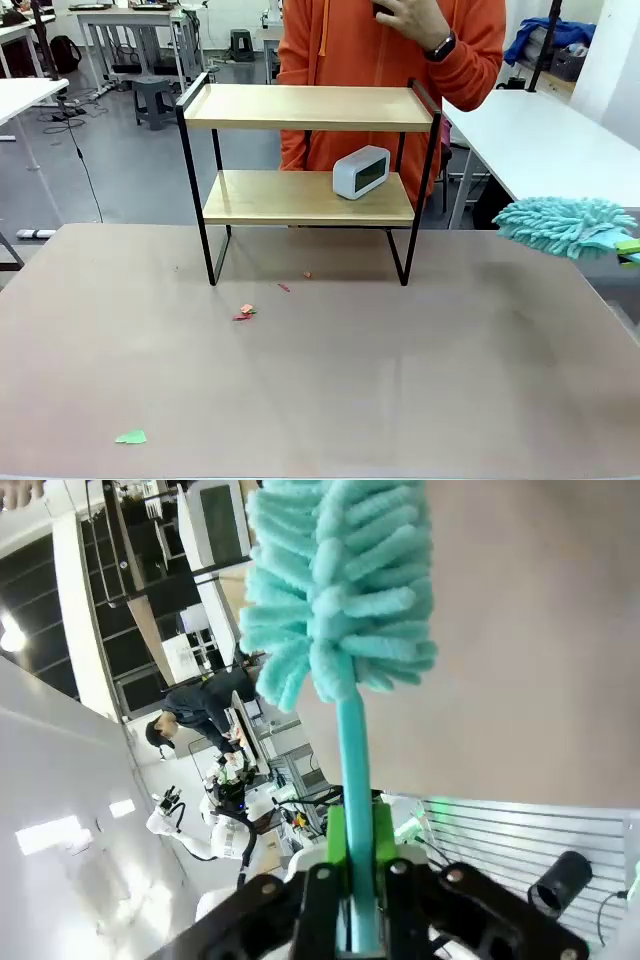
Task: Clean the shelf.
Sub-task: Clean the remaining tier of the Shelf with the Duster once objects are removed, then hand the Duster back to the human.
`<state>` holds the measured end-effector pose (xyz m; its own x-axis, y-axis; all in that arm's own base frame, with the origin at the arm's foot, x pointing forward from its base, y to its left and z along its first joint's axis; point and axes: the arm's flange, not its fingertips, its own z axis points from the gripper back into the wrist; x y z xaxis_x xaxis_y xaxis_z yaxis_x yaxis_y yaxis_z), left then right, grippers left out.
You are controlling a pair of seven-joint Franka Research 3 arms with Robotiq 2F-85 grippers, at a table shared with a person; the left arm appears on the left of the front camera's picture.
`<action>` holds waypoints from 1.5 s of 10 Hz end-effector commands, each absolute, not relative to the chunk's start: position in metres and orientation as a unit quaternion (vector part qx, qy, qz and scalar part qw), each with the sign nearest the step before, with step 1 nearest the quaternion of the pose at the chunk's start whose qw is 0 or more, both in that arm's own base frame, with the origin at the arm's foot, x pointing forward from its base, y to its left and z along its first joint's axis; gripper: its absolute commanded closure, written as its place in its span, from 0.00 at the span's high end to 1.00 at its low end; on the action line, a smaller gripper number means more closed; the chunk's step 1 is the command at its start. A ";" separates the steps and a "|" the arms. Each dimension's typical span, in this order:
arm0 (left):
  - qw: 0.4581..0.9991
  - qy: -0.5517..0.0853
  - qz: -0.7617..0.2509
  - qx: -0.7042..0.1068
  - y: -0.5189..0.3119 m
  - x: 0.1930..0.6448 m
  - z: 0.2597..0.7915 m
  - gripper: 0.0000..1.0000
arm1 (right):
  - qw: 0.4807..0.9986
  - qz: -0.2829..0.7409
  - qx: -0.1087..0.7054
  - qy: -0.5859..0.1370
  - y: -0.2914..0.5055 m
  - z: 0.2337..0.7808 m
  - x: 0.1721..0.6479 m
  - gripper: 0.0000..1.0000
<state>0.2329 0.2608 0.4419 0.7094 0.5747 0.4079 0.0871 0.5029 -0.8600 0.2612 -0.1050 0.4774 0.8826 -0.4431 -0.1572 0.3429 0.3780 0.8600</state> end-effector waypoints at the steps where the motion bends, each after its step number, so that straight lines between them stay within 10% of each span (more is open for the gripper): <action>1: 0.789 -0.359 0.146 -0.477 0.259 0.233 0.442 1.00 | 0.824 -0.222 0.513 -0.091 -0.120 0.488 0.248 0.12; 13: 0.794 -0.349 0.153 -0.474 0.261 0.233 0.442 1.00 | 0.820 -0.232 0.517 -0.084 -0.119 0.489 0.249 0.12; 15: 0.725 -0.356 0.061 -0.586 0.219 0.249 0.504 1.00 | 0.787 -0.129 0.571 -0.194 -0.128 0.545 0.234 0.12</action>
